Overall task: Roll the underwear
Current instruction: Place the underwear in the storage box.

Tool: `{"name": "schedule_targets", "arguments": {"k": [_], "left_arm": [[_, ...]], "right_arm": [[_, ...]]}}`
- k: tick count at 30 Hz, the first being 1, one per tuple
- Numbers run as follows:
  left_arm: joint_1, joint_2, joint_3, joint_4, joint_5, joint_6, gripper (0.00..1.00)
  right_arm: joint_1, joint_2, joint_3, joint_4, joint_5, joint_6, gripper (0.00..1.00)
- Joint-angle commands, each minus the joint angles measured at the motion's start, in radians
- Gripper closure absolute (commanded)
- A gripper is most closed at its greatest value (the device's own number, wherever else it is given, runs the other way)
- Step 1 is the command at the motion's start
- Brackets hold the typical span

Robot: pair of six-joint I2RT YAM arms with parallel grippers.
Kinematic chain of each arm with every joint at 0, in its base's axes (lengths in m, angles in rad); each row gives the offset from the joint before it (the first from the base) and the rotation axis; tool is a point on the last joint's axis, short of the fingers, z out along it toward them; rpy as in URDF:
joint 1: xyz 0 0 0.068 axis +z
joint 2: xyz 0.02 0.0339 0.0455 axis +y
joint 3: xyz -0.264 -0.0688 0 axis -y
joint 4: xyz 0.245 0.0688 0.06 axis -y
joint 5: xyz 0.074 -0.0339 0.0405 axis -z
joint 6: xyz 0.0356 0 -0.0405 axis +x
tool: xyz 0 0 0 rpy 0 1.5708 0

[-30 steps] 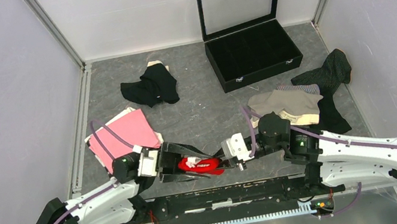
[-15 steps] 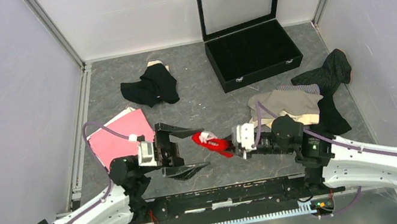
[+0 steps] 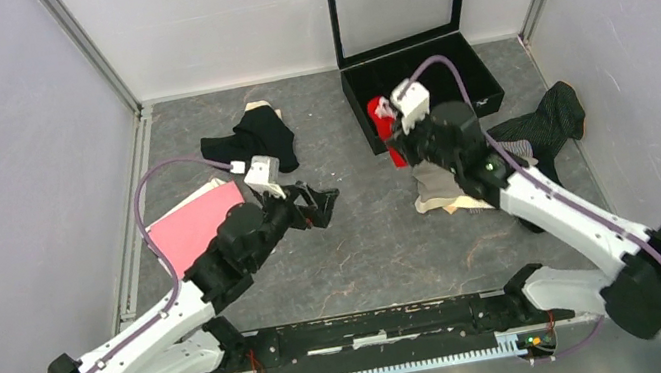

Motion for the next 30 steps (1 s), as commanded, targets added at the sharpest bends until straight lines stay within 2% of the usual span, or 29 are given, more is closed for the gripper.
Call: {"name": "schedule_targets", "arguments": {"k": [1, 6, 14, 21, 26, 30], "left_arm": [[-0.001, 0.057, 0.117, -0.319, -0.180, -0.077, 0.00], [0.008, 0.114, 0.164, -0.406, -0.237, -0.090, 0.00], [0.059, 0.228, 0.187, -0.419, -0.132, -0.135, 0.00], [0.079, 0.242, 0.157, -0.349, -0.115, -0.151, 0.00], [0.084, 0.265, 0.145, -0.307, -0.083, -0.151, 0.00], [0.088, 0.293, 0.148, -0.300, -0.071, -0.147, 0.00]], "right_arm": [[-0.107, 0.158, 0.198, -0.008, 0.058, 0.053, 1.00], [-0.186, 0.354, 0.394, 0.007, 0.060, 0.029, 1.00], [-0.272, 0.675, 0.746, -0.022, 0.000, -0.076, 1.00], [-0.313, 0.879, 0.831, 0.113, -0.107, -0.200, 1.00], [-0.338, 1.027, 0.949, 0.144, -0.250, -0.171, 1.00], [-0.339, 1.088, 0.960, 0.221, -0.331, -0.145, 1.00]]}}
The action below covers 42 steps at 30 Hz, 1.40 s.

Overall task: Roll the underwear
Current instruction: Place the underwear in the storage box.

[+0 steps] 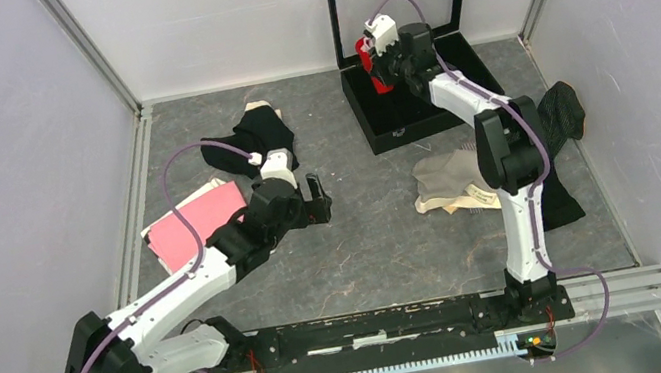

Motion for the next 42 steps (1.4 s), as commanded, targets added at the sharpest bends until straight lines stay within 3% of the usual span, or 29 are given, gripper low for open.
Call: {"name": "schedule_targets", "arguments": {"k": [1, 16, 25, 33, 42], "left_arm": [[0.009, 0.028, 0.001, 0.051, 0.028, -0.038, 0.00], [0.017, 0.047, -0.003, 0.056, 0.015, -0.025, 0.00], [0.020, 0.067, 0.003, 0.061, 0.022, -0.023, 0.00], [0.022, 0.071, 0.000, 0.072, 0.030, -0.020, 0.00], [0.023, 0.085, -0.001, 0.082, 0.044, -0.019, 0.00]], "right_arm": [[0.001, 0.039, 0.054, 0.161, -0.133, 0.020, 1.00], [0.000, 0.197, 0.093, 0.328, -0.157, 0.063, 1.00], [-0.015, 0.026, -0.107, 0.458, -0.188, 0.084, 1.00], [-0.025, -0.095, -0.242, 0.426, -0.233, 0.045, 1.00], [-0.026, -0.018, -0.225, 0.356, -0.265, 0.012, 0.98]]}}
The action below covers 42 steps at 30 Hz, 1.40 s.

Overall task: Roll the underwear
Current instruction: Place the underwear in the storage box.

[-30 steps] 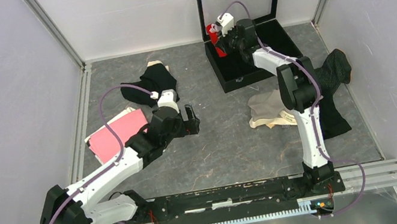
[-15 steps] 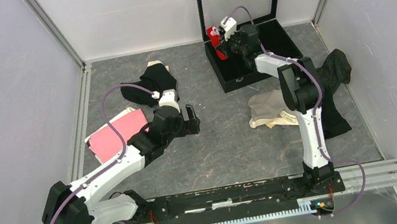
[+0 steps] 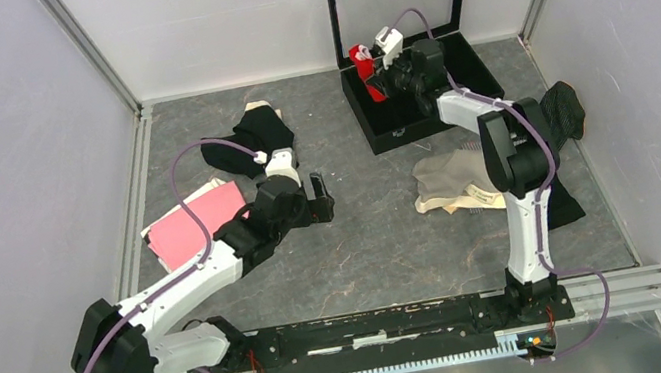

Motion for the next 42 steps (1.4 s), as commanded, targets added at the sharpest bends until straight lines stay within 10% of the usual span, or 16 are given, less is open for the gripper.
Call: {"name": "schedule_targets", "arguments": {"k": [1, 28, 42], "left_arm": [[0.005, 0.012, 0.001, 0.045, 0.014, -0.018, 0.00], [0.005, 0.032, -0.003, 0.066, 0.046, -0.010, 0.00], [0.005, 0.038, -0.009, 0.082, 0.055, -0.001, 0.00]], "right_arm": [[0.000, 0.040, 0.032, -0.013, -0.036, -0.020, 0.98], [0.000, 0.168, 0.034, -0.108, -0.120, 0.162, 0.95], [0.000, 0.278, 0.195, -0.278, 0.078, 0.164, 0.89]]}}
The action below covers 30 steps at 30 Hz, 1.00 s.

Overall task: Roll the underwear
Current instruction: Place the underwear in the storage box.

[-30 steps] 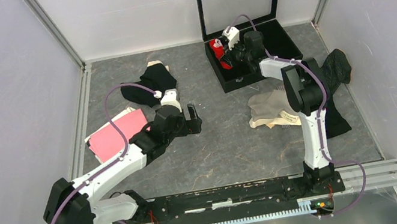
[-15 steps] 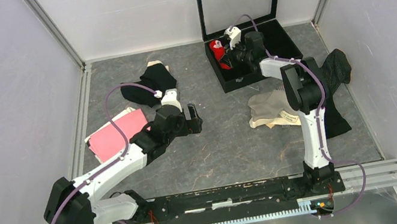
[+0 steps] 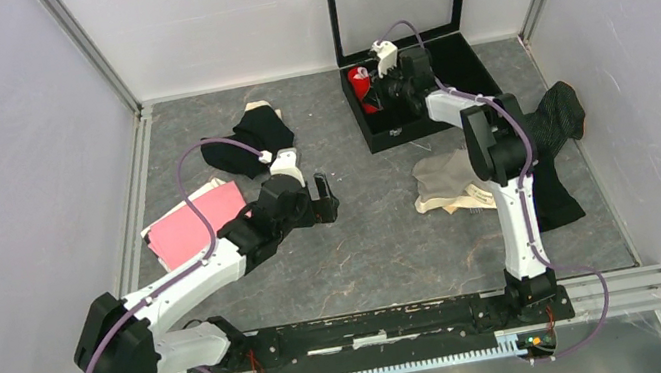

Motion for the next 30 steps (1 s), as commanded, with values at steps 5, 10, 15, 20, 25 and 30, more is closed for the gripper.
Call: {"name": "schedule_targets", "arguments": {"k": [5, 10, 15, 20, 25, 30], "left_arm": [[0.005, 0.003, -0.009, 0.052, 0.011, 0.005, 0.00], [0.005, 0.001, -0.008, 0.051, 0.010, 0.005, 0.00], [0.005, 0.003, -0.007, 0.047, 0.019, 0.005, 0.00], [0.005, 0.004, -0.005, 0.047, 0.026, 0.005, 0.00], [0.006, 0.006, -0.002, 0.040, 0.029, 0.003, 0.00], [0.005, 0.000, 0.002, 0.032, 0.024, 0.004, 0.00]], "right_arm": [[0.003, 0.069, 0.031, -0.109, 0.083, 0.012, 0.88], [0.002, 0.024, -0.034, -0.122, 0.015, 0.018, 0.86], [-0.007, -0.005, -0.087, -0.120, -0.072, 0.100, 0.88], [-0.012, -0.002, -0.081, -0.162, -0.100, 0.120, 0.87], [-0.019, -0.017, -0.086, -0.165, -0.085, 0.129, 0.70], [-0.019, -0.076, -0.114, -0.134, -0.058, 0.125, 0.60]]}}
